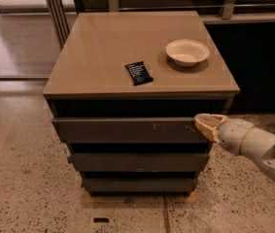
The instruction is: Open top drawer
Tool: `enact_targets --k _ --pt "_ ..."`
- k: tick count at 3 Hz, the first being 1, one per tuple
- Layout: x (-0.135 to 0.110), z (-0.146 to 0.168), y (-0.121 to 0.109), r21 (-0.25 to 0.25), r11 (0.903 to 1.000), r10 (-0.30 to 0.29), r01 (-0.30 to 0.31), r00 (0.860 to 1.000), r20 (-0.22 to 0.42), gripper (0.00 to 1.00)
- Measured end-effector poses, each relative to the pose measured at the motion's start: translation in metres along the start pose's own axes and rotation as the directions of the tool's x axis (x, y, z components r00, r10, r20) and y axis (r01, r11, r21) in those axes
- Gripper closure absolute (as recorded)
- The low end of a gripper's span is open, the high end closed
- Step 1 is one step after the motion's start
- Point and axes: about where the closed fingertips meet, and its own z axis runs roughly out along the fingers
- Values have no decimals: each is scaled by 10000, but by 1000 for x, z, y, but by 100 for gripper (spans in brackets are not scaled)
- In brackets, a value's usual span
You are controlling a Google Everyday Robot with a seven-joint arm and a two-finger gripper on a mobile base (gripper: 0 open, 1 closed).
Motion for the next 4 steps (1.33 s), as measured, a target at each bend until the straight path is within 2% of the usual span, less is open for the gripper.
enact_targets --k 2,4 --pt "-1 37 0 -126 9999 -77 81 9995 319 100" --pt "-4 83 -10 92 9990 -437 437 9990 63 100"
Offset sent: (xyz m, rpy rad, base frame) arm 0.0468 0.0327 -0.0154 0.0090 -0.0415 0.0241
